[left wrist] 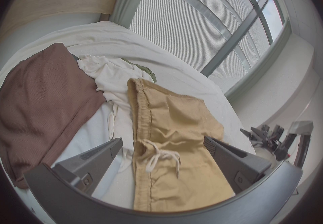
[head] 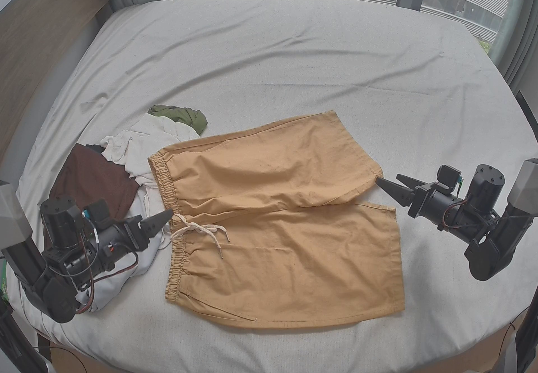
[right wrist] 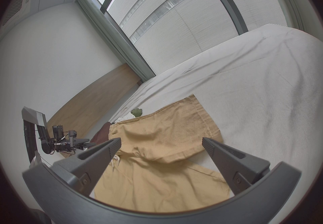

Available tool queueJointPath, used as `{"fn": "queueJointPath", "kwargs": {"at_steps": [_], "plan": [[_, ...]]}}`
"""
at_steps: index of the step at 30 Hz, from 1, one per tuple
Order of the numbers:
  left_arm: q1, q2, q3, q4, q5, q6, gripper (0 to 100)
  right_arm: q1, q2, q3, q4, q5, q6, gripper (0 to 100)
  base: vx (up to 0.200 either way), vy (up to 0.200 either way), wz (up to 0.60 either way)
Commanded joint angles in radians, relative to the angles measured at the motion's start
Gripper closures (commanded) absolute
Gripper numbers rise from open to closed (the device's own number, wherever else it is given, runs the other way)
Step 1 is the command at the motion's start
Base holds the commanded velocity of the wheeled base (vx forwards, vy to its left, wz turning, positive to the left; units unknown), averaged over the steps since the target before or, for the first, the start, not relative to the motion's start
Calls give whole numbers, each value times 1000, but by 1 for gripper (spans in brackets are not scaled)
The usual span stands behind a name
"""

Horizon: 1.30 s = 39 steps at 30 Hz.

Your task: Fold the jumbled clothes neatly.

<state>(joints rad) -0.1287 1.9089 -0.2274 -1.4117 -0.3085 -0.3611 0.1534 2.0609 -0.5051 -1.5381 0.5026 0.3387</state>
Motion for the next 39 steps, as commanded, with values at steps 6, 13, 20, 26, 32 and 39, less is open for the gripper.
{"fn": "queueJointPath", "kwargs": {"at_steps": [6, 13, 20, 26, 32, 39], "plan": [[-6, 61, 112, -4, -44, 44, 0, -14, 64, 19, 0, 1, -33, 0, 0, 0, 0], [-29, 122, 149, -4, -37, 63, 0, -12, 64, 19, 0, -1, -33, 0, 0, 0, 0], [-25, 171, 183, -4, -35, 70, 0, -9, 64, 17, 0, -1, -33, 0, 0, 0, 0], [-26, 213, 206, -4, -38, 70, 0, -8, 68, 16, 0, -1, -32, 0, 0, 0, 0], [-26, 228, 209, -4, -44, 59, 0, -5, 73, 16, 0, -2, -33, 0, 0, 0, 0], [-29, 268, 197, -9, -46, 28, 0, -2, 81, 14, 0, -2, -33, 0, 0, 0, 0]]}}
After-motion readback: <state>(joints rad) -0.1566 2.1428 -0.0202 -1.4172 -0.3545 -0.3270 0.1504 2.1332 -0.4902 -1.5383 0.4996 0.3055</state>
